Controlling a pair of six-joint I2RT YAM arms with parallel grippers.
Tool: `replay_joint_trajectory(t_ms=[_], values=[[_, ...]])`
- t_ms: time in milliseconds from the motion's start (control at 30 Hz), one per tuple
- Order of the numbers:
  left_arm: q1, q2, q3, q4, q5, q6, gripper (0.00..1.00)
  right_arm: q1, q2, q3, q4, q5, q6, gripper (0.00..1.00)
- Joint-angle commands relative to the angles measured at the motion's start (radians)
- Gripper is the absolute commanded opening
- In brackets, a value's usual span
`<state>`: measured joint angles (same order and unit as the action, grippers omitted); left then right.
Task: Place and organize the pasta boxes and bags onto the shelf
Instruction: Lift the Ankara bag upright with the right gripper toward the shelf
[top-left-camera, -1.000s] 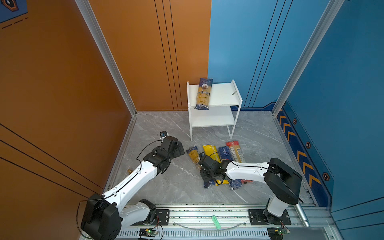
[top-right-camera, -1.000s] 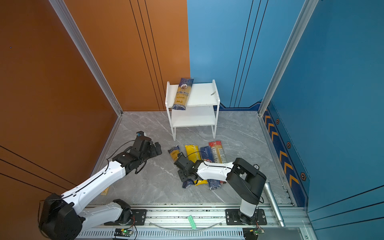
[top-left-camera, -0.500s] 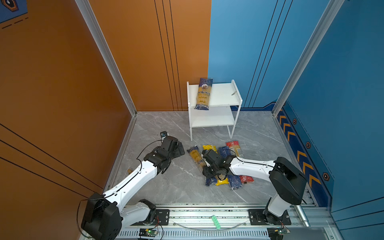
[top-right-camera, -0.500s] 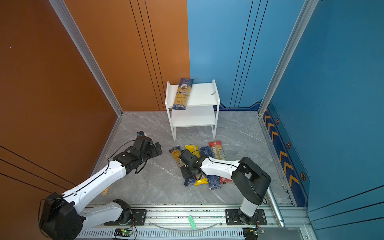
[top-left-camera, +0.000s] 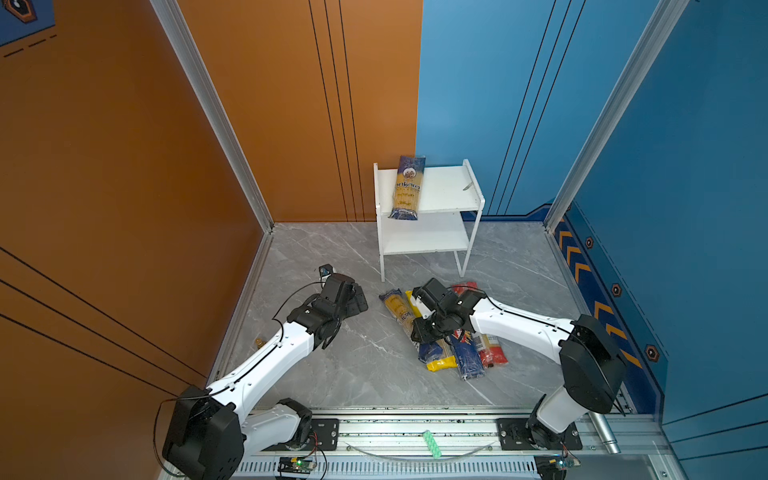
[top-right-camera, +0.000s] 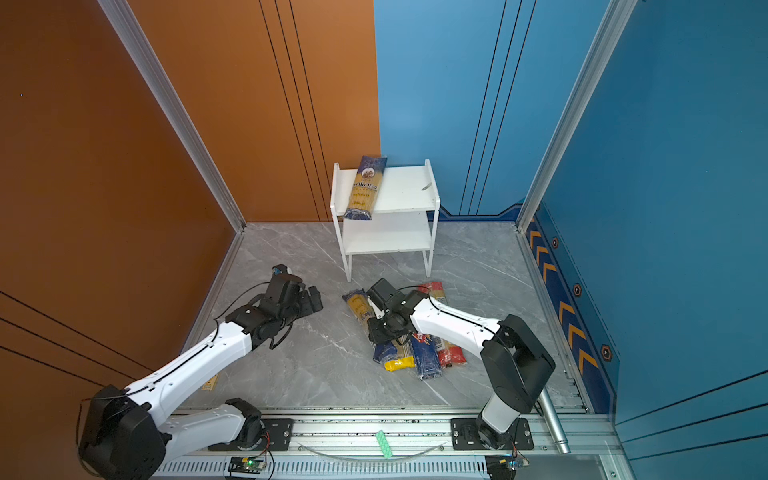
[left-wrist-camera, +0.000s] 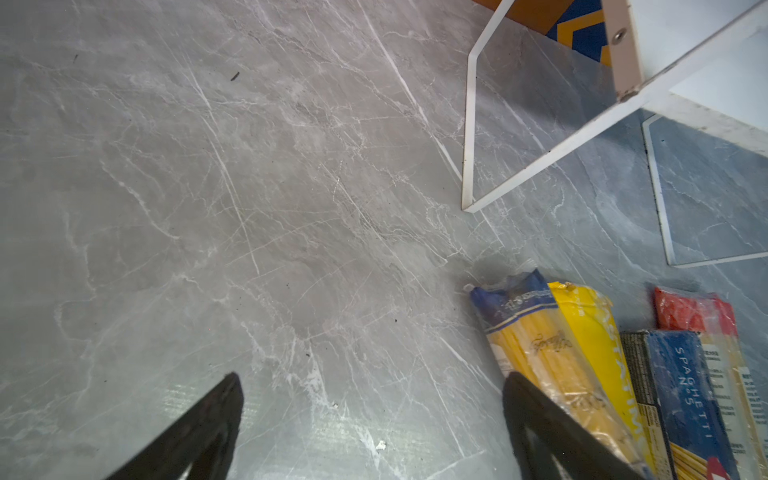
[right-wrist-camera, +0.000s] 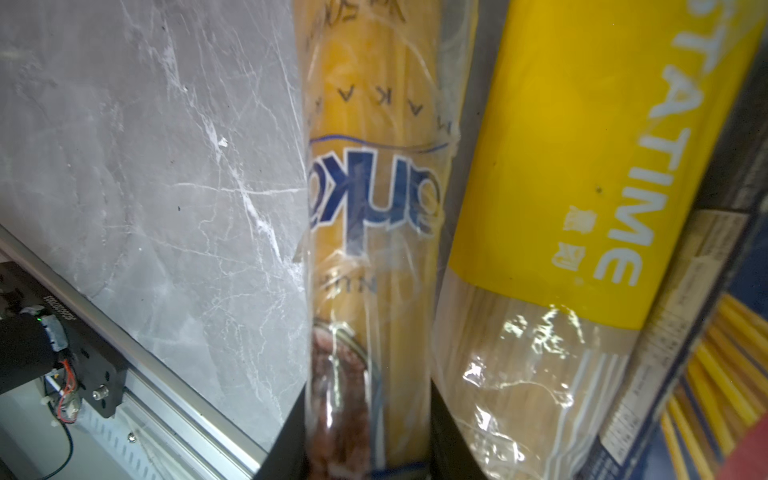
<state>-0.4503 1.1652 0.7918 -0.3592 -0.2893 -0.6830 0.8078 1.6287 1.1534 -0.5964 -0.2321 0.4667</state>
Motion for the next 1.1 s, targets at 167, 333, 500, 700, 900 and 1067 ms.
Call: replay_joint_trajectory(t_ms=[167,333,500,700,900,1067], values=[[0.012,0.003,-0.013,0.011,0.018,-0.02,0.98,-0.042,-0.106,0.143,-0.141,-0.027,-0.065,0.0],[0.012,0.023,-0.012,0.023,0.028,-0.018,0.98,-0.058,-0.146,0.197,-0.225,0.01,-0.086,0.0],[0.012,0.046,-0.011,0.034,0.042,-0.018,0.98,-0.081,-0.197,0.255,-0.314,0.048,-0.106,0.0],[0.012,0.058,-0.008,0.038,0.049,-0.019,0.98,-0.123,-0.275,0.351,-0.416,0.083,-0.136,0.0],[0.012,0.06,-0.006,0.04,0.052,-0.018,0.98,-0.163,-0.339,0.452,-0.497,0.104,-0.154,0.0],[0.013,0.064,-0.004,0.039,0.053,-0.018,0.98,-0.184,-0.379,0.524,-0.549,0.107,-0.166,0.0]])
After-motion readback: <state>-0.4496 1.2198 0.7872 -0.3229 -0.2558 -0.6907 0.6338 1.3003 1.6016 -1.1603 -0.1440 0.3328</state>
